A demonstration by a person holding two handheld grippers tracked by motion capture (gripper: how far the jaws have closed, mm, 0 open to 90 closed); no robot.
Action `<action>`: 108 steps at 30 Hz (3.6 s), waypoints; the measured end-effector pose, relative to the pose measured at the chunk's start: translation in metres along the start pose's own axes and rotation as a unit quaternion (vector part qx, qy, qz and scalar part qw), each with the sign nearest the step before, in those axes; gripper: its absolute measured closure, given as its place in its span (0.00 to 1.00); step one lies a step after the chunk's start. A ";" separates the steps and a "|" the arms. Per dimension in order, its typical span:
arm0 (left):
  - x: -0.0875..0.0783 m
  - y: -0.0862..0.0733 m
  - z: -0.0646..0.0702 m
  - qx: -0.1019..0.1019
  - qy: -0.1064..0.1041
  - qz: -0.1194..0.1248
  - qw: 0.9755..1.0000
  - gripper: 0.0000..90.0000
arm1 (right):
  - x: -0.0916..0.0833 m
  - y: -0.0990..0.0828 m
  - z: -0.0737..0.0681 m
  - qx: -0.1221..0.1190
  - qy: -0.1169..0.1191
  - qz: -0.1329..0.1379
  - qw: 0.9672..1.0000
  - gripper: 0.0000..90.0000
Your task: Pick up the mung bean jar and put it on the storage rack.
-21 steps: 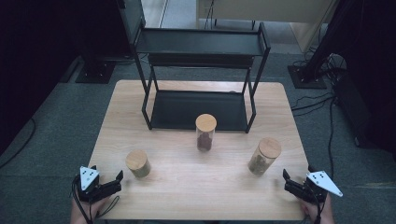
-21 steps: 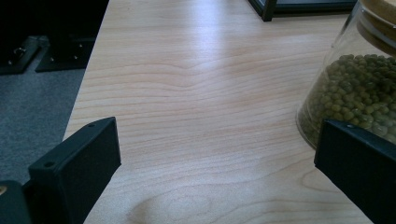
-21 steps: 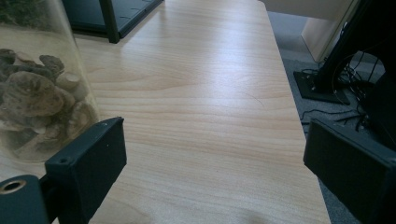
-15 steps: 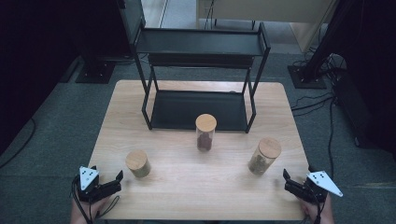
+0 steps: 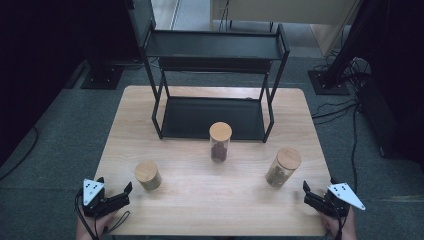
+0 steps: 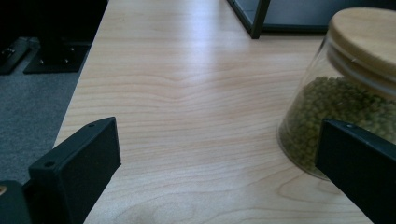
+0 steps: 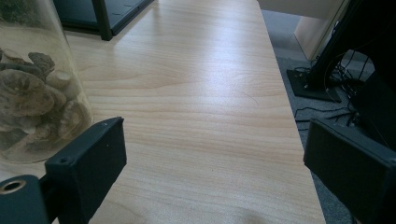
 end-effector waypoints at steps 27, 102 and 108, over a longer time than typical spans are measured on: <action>-0.014 0.021 0.053 0.018 -0.037 0.036 0.999 0.01 | 0.000 0.000 0.000 -0.003 -0.002 -0.001 1.000 0.06; 0.041 0.011 0.083 0.026 0.008 -0.032 0.999 0.21 | 0.000 0.000 0.000 -0.002 0.002 0.001 1.000 0.06; 0.044 0.011 0.084 0.029 0.007 -0.038 0.999 0.26 | 0.000 0.000 0.000 -0.001 0.004 0.002 1.000 0.06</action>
Point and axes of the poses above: each handheld gripper's, and its own axes: x roughly forward along the jaws, y roughly out of its top, z roughly to its right, the point moved 10 cm from there along x, roughly forward along the jaws, and after that the axes turned 13 degrees about -z, right-handed, at the moved point
